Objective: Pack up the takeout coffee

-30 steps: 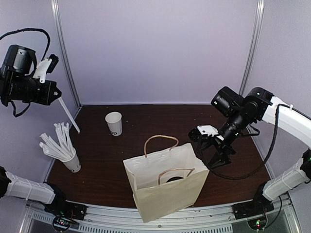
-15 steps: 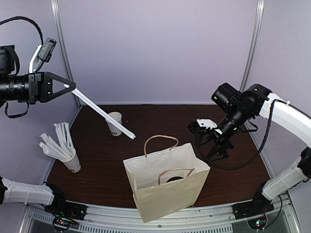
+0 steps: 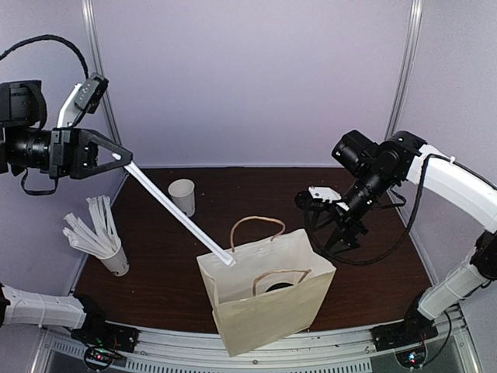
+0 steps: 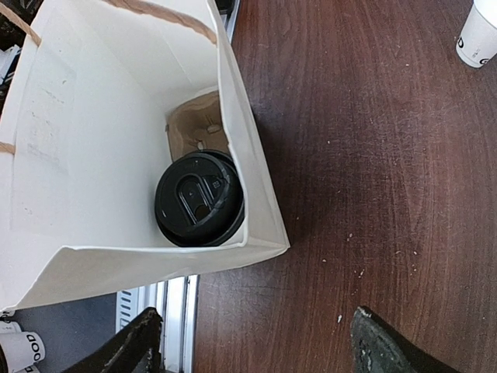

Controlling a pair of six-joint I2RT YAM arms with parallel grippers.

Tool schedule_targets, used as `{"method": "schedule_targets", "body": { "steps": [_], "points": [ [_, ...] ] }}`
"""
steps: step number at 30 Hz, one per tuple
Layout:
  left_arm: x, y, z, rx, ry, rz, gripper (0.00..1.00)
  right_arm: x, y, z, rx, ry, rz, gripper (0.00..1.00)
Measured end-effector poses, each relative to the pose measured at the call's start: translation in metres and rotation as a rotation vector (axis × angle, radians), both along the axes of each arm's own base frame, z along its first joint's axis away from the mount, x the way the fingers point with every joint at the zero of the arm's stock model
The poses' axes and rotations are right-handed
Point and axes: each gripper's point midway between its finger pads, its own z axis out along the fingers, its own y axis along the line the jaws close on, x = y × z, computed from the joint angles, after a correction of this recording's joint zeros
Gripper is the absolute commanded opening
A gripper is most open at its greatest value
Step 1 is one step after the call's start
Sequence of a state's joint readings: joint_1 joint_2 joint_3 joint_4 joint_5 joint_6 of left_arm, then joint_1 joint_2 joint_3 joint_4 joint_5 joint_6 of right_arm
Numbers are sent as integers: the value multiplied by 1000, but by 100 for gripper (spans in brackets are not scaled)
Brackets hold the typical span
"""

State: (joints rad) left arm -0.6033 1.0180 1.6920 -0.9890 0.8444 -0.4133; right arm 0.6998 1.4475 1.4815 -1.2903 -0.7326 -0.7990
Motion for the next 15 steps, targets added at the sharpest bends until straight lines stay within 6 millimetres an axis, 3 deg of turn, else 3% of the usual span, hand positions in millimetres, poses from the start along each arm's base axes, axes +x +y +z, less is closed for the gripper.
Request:
{"method": "schedule_targets", "body": {
  "steps": [3,4,5,6,7,12,15],
  "points": [
    [-3,-12,-15,33,33,-46,0,0,0,0,0,0,0,84],
    [-4,-18,-20,49,41,-61,12,0,0,0,0,0,0,84],
    [-6,-25,-26,68,49,-84,36,0,0,0,0,0,0,83],
    [-7,-33,-32,89,48,-102,52,0,0,0,-1,1,0,84],
    [-9,-40,-39,113,36,-118,62,0,0,0,-1,1,0,83],
    [-23,-89,-82,279,-103,-205,80,2,-1,-1,-3,3,-6,84],
    [-12,-100,-97,351,-197,-171,84,5,-4,-1,-3,4,-21,84]
  ]
}}
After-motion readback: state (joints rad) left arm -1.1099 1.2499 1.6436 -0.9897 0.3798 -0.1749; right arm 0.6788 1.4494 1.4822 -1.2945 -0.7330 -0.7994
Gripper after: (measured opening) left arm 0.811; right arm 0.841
